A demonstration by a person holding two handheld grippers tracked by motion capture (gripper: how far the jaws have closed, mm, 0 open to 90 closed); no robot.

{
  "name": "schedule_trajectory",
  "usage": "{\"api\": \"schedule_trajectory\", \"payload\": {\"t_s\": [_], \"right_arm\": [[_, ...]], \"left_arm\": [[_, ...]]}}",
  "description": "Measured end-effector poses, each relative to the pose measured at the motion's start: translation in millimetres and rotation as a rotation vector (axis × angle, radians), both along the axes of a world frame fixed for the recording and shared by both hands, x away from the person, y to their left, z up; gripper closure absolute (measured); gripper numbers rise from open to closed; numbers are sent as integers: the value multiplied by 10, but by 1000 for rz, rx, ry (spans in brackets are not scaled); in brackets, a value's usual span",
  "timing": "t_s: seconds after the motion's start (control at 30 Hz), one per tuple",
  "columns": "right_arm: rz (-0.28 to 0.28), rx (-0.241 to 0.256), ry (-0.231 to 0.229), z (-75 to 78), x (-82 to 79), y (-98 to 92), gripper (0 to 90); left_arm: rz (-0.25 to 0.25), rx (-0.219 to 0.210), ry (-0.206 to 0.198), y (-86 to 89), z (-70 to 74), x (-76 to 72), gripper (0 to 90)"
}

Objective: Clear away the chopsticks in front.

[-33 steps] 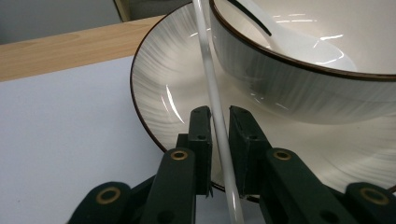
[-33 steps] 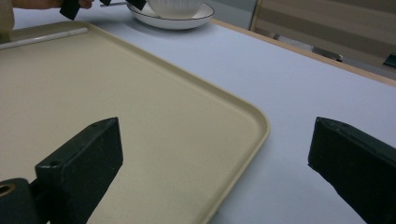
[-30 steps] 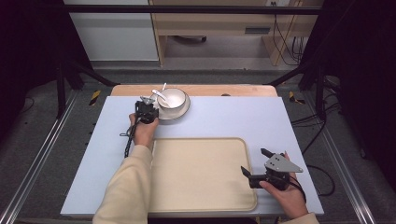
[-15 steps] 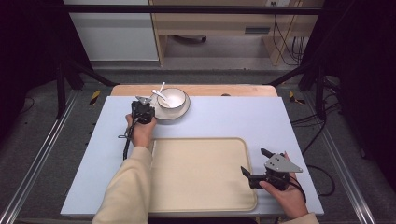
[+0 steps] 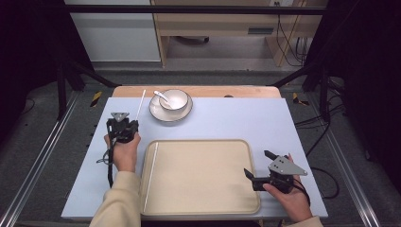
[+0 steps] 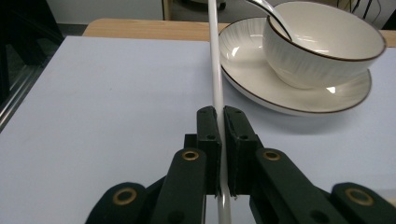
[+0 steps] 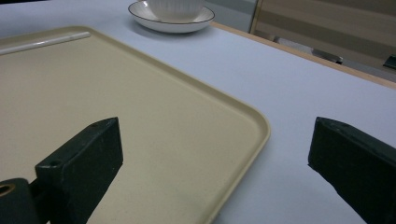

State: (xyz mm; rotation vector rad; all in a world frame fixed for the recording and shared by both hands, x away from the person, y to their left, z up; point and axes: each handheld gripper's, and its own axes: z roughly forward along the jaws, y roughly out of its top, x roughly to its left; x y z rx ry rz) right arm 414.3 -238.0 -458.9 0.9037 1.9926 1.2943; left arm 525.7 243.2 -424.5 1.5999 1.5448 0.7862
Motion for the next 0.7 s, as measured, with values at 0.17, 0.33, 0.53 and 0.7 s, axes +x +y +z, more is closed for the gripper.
{"api": "schedule_trajectory", "payload": {"t_s": [0.17,0.33,0.53,0.7], "right_arm": [[-1,10,2,8,-1,-4,33],[3,16,2,12,-6,-2,33],[4,19,1,17,-16,-4,33],[5,16,2,16,-18,0,33]], "left_arm": [[17,-39,-30,-28,12,-362,852],[2,-50,-46,-123,-7,-716,852],[-2,-56,-64,-251,-6,-1073,852],[-14,-41,-67,-351,0,-1235,851]]}}
